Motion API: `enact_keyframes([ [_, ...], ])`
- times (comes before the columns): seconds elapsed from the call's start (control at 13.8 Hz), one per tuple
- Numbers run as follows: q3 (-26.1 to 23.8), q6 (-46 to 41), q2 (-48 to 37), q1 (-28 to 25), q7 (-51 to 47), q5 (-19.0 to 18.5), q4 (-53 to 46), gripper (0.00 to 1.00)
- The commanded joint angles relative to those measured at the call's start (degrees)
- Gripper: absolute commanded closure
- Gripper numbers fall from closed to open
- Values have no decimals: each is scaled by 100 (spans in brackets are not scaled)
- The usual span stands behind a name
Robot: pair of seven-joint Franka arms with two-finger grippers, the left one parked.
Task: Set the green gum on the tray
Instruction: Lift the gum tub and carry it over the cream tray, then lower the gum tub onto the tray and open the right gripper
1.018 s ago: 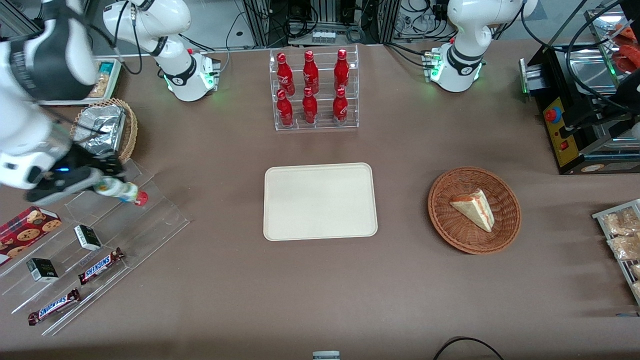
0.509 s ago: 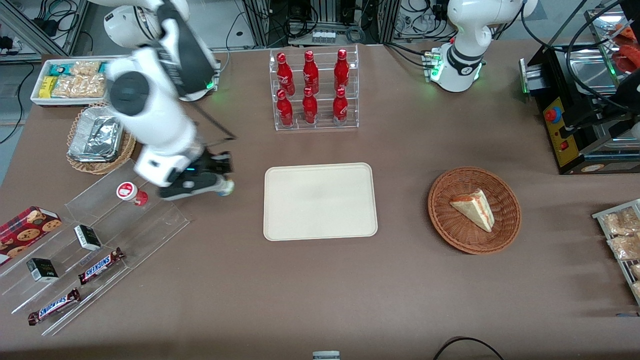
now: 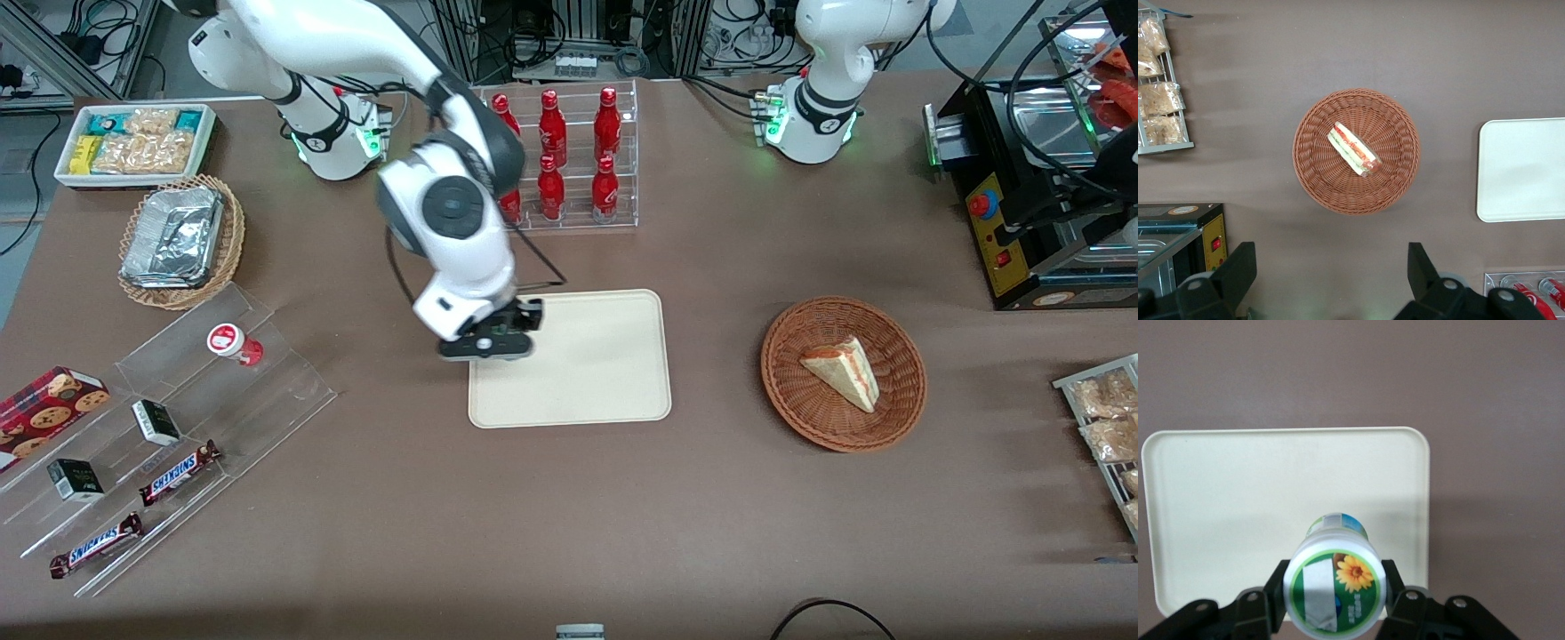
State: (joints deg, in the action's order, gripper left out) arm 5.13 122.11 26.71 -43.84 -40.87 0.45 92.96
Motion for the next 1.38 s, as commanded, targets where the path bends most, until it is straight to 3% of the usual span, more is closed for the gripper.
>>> enact_keyframes([
  [0.0, 76, 426, 605, -238, -509, -194, -279, 100],
  [0.95, 76, 990, 1257, -739, -1159, -194, -235, 100],
  [1.02, 76, 990, 1275, -740, -1204, -194, -235, 89],
  [1.09, 76, 990, 1284, -731, -1204, -194, -235, 45],
  [1.16, 85, 990, 1284, -731, -1213, -194, -235, 15],
  [1.31, 94, 990, 1284, -731, -1204, -194, -235, 7],
])
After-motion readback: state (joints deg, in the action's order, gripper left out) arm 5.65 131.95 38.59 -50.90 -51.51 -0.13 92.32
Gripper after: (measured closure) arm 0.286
